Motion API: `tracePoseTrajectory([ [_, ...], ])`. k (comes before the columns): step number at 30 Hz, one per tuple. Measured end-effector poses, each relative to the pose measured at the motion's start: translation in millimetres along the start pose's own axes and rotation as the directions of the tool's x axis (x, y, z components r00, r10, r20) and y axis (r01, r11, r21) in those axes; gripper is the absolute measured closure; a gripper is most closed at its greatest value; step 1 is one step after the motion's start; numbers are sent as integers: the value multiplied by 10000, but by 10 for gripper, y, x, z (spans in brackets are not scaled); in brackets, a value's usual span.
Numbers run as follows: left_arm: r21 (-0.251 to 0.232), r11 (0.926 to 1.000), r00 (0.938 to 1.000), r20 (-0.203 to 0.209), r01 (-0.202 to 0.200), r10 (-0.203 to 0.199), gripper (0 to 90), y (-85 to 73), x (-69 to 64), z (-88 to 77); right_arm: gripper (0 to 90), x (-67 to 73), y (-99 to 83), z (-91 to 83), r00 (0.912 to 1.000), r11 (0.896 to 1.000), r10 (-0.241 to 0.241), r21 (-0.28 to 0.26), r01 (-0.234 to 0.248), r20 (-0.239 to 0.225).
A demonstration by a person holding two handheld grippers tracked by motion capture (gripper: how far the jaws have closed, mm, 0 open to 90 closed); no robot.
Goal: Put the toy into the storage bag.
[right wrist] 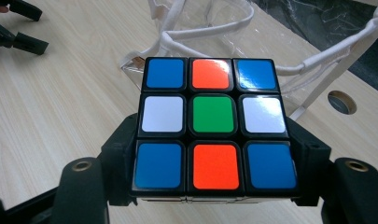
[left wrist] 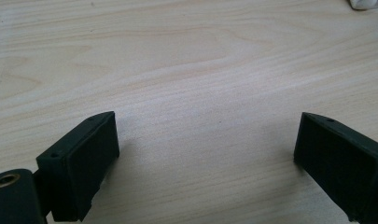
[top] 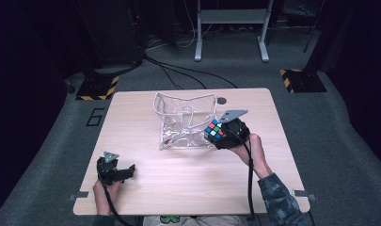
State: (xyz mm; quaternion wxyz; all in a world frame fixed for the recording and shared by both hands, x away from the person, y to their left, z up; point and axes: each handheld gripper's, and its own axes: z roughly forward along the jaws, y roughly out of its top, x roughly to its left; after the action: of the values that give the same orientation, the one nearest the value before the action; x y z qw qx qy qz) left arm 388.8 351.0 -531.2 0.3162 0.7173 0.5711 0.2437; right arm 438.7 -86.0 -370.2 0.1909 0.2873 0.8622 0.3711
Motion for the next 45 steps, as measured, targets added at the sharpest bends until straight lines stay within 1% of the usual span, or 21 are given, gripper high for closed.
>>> tracePoseTrajectory([
  [1,5,10000,10000,0,2,-2,63,0,0,0,335,1,8,-2,10000,10000,31,33,-31,-8],
  [2,27,10000,10000,-9,2,-2,63,0,0,-2,335,-13,20,-1,9999,9999,-103,30,103,-22],
  [3,1,10000,10000,1,-1,1,63,0,0,0,335,-8,31,-4,10000,10000,59,77,-59,-18],
  [7,3,10000,10000,0,6,-6,63,0,0,0,335,-29,73,-12,10000,9999,42,99,-42,-15],
  [8,9,10000,10000,-2,13,-13,63,0,-1,-1,335,-42,85,-10,10000,9999,-88,49,88,-34],
  [11,-3,10000,10000,-13,4,-4,63,0,-1,0,335,-46,120,-16,10000,9999,-88,61,88,-22],
  [12,-2,10000,10000,1,4,-4,63,0,0,0,335,-40,132,-20,10000,10000,9,76,-9,-27],
  [14,1,10000,10000,-2,5,-5,63,0,0,0,335,-57,148,-17,9998,9998,-184,41,184,-55],
  [18,7,10000,10000,-1,14,-14,63,0,-1,-1,335,-70,192,-10,9998,9998,-199,91,200,-95],
  [19,8,10000,10000,-10,8,-8,64,0,-1,-1,335,-70,204,-7,9999,9999,-137,48,137,-89],
  [21,0,10000,10000,-11,-4,4,63,0,0,0,335,-79,231,-14,9997,9997,-231,42,232,-103],
  [23,3,10000,10000,-15,-6,6,64,0,0,-1,335,-76,260,-23,9998,9998,-167,57,168,-96],
  [24,8,10000,10000,-16,-1,1,63,0,0,-1,335,-83,276,-25,9996,9996,-267,31,267,-99],
  [26,24,10000,10000,-8,7,-7,63,0,-1,-2,335,-82,309,-32,9996,9996,-272,-2,272,-86],
  [28,23,10000,10000,-10,4,-4,63,0,-1,-2,335,-87,342,-35,9992,9992,-396,-76,395,-71],
  [33,3,10000,10000,-14,-2,2,63,0,0,-1,335,-89,417,-45,9992,9991,-407,-118,407,-48],
  [34,2,10000,10000,0,1,-1,63,0,0,0,335,-83,430,-50,9994,9994,-335,-61,335,-63],
  [36,29,10000,10000,-13,5,-5,64,0,-1,-2,335,-93,460,-46,9989,9989,-458,-109,458,-48],
  [37,28,10000,10000,-11,7,-7,63,0,-1,-2,336,-87,473,-49,9993,9993,-380,-62,380,-22],
  [39,9,10000,10000,-2,12,-12,63,0,-1,-1,335,-107,508,-41,9987,9986,-513,-128,512,-21],
  [45,22,10000,10000,-14,-1,1,63,0,0,-2,335,-135,604,-45,9987,9986,-496,-204,498,75],
])
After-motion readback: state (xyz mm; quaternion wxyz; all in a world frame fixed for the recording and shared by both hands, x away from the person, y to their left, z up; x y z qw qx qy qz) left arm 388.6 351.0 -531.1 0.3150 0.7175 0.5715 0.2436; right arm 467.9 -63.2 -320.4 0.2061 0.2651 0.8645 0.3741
